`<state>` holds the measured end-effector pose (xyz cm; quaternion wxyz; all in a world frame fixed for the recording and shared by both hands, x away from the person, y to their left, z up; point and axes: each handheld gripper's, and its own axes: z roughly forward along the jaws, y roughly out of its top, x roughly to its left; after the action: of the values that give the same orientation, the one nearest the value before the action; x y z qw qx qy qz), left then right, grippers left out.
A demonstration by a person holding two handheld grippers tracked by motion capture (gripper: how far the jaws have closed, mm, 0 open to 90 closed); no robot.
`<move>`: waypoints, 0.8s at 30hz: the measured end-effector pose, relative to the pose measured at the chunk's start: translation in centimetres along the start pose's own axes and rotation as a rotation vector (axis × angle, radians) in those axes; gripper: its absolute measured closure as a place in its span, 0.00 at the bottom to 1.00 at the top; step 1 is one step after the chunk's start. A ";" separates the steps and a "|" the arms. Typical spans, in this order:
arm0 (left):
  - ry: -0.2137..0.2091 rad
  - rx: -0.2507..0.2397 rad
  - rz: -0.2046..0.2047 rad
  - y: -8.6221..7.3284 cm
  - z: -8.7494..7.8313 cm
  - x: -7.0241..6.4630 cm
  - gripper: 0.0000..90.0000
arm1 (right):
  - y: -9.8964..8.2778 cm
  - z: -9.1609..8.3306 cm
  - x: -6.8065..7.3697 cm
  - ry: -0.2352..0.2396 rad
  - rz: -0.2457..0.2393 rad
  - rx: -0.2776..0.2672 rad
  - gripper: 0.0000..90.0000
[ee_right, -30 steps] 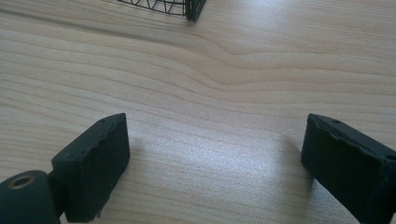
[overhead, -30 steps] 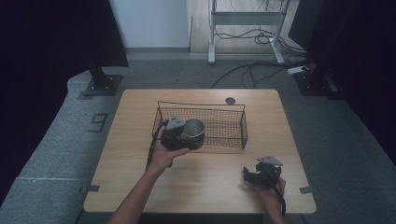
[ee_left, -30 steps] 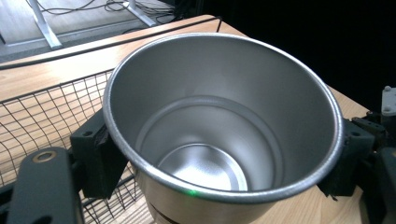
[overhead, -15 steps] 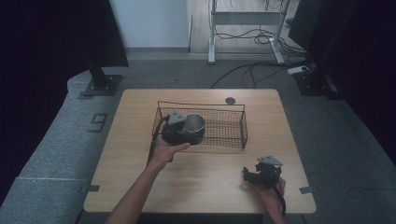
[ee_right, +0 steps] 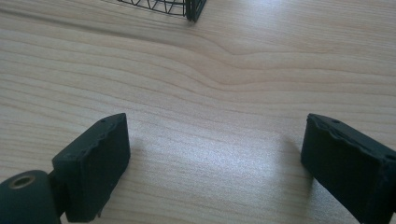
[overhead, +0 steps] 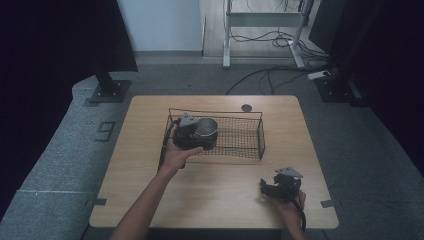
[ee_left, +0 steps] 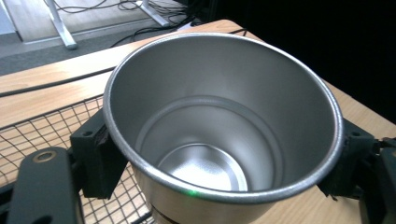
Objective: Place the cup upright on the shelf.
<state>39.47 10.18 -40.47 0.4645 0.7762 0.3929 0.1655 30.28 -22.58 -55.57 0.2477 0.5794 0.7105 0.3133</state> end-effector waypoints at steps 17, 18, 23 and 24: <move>0.028 0.019 -0.018 1.0 1.7 1.2 0.20 | 0.0 0.0 0.0 -0.001 0.000 -0.001 0.09; 0.030 0.021 -0.018 1.0 1.9 1.3 0.20 | 0.0 0.0 0.0 0.000 0.000 0.000 0.09; 0.033 0.031 -0.024 1.1 2.4 1.5 0.20 | 0.0 0.0 0.0 0.000 0.001 0.000 0.09; 0.035 0.032 -0.025 1.1 2.5 1.6 0.20 | 0.0 0.0 0.0 0.000 0.001 0.000 0.09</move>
<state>42.55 9.58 -40.96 0.4470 0.7757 0.4132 0.1669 30.27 -22.57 -55.56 0.2475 0.5799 0.7100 0.3134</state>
